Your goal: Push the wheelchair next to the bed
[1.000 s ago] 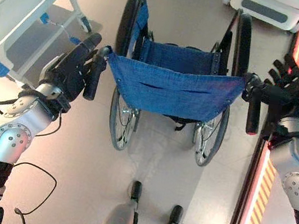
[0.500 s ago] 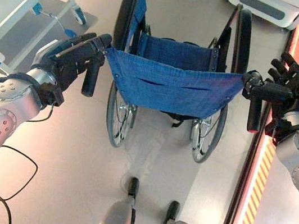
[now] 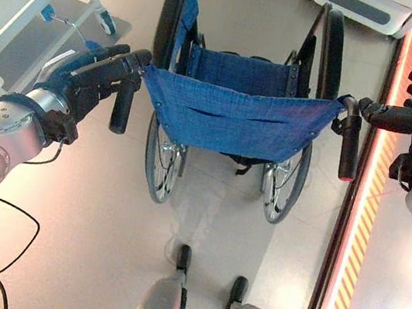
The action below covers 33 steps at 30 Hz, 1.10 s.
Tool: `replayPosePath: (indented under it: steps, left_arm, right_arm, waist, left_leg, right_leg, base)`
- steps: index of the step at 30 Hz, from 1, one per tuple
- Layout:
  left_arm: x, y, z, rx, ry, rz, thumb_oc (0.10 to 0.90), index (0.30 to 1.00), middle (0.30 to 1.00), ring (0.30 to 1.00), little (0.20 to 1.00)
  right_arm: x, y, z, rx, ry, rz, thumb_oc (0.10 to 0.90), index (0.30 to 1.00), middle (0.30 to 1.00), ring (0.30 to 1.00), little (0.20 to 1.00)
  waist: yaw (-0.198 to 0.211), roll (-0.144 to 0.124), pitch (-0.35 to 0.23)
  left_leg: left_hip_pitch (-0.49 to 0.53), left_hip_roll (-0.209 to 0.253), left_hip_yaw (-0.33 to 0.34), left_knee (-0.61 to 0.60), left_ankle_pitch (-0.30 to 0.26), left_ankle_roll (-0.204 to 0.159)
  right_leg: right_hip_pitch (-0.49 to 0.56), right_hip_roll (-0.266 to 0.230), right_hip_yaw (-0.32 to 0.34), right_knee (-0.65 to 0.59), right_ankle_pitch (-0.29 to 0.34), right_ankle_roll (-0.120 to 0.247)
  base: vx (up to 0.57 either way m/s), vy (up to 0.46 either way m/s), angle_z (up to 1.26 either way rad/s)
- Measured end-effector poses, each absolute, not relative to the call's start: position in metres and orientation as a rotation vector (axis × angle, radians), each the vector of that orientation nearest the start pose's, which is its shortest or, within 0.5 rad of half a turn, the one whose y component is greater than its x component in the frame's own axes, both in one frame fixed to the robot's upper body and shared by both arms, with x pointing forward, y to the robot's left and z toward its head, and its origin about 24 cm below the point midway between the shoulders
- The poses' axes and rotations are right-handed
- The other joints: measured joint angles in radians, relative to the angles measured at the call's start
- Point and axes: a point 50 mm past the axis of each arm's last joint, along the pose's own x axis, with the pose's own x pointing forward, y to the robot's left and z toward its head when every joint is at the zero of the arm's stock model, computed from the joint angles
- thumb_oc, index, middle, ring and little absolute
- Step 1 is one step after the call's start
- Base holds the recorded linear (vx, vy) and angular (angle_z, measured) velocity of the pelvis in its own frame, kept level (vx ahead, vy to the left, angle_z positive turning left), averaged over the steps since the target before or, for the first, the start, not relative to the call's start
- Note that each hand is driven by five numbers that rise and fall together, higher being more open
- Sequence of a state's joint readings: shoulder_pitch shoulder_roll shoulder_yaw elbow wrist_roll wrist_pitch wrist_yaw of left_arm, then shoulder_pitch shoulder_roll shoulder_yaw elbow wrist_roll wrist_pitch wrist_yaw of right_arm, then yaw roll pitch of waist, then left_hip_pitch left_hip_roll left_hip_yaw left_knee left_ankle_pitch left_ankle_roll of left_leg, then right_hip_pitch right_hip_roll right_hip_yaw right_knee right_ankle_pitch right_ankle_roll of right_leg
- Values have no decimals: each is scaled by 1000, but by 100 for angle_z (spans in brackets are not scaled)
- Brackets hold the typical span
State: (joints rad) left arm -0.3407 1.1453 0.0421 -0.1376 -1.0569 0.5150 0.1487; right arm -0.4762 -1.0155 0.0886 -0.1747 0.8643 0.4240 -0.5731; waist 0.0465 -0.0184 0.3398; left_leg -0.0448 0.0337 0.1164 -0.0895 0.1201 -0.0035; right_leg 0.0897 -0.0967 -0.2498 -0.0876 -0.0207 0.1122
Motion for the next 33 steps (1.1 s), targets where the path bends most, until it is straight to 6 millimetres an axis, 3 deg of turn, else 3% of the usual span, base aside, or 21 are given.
replayPosePath:
  steps: [13,17,33]
  left_arm:
    - [283,284,224,144,71,19,800,900,900,900,900]
    - [283,282,222,149,79,24,800,900,900,900,900]
    - [283,281,222,128,85,8,800,900,900,900,900]
  right_arm:
    - [299,-247,221,-148,-37,-209,800,900,900,900,900]
    - [301,-244,217,-54,6,-162,800,900,900,900,900]
    - [304,-250,218,69,-26,-168,800,900,900,900,900]
  waist:
    - [-1,10,6]
    - [0,9,5]
    - [-1,9,5]
  left_leg:
    - [0,0,2,0,1,0]
    - [0,0,2,2,1,-1]
    - [1,0,0,6,1,0]
  right_leg:
    - [-1,0,-1,0,1,1]
    - [0,0,-4,0,1,2]
    - [4,-1,-6,0,2,3]
  base:
    - [0,0,0]
    - [0,0,0]
    - [0,0,0]
